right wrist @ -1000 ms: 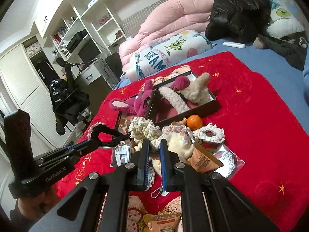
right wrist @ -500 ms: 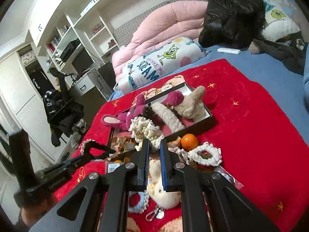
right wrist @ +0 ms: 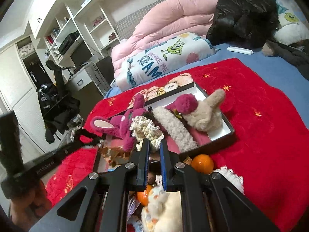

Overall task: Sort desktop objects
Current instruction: 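Lift both scrunchies and carry them over the tray with both grippers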

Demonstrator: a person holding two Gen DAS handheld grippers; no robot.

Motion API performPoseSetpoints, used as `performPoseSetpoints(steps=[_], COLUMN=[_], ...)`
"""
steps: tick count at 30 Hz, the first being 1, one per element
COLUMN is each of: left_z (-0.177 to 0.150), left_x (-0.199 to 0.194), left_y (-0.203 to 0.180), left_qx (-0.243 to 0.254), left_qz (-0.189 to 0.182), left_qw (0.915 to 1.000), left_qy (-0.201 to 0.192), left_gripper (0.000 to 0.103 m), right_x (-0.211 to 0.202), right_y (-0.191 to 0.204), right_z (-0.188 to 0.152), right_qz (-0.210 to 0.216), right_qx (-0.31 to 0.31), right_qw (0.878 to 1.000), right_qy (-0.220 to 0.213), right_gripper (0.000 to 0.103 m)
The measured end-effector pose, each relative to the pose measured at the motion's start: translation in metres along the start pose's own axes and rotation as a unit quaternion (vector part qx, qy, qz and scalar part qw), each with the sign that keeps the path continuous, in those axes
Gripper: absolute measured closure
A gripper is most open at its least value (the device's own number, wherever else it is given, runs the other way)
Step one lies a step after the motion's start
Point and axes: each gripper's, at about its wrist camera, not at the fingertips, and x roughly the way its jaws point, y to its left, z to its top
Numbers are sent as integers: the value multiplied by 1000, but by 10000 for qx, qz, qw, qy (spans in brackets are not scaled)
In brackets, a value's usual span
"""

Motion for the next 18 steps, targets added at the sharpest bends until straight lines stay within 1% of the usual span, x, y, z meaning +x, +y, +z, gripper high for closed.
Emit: performPoseSetpoints(steps=[2,3,5,7,8,10,11,13,14,16,18], left_z=[-5,-7,-13,-20,-21,-21,-21,-22,-22,-23,-25], left_x=[8,13,20,25,26,28,29,31,31,34,37], left_y=[-6,-10,-15,-19,-19,-15,-13,-10,-7,-1,2], left_qx=[143,224,343,464,463,372,362,373,299,132,134], left_qz=[26,24,24,44,40,-4,-1,75,74,-21,53], left_qw=[9999,9996,9993,9987,9987,9991,9992,9991,9994,9997,9996], left_qy=[91,144,169,208,194,188,187,183,180,186,259], left_gripper=[97,97,97,97,97,97,97,97,97,97,97], right_x=[14,22,35,40,45,53,54,51,51,55,59], right_y=[0,1,-1,-3,-2,-2,-3,-7,-8,-10,-8], right_z=[-3,-4,-3,-3,-4,-3,-1,4,5,4,3], right_qz=[17,-39,-84,14,-44,-116,-90,-12,28,45,25], right_qx=[-22,-59,46,176,110,80,91,184,221,283,282], right_qw=[10000,9999,9999,9998,9999,9999,9999,9998,9997,9996,9996], right_qy=[89,136,130,33,8,93,92,-55,-82,-10,48], right_gripper=[92,92,92,92,92,92,92,92,92,92,92])
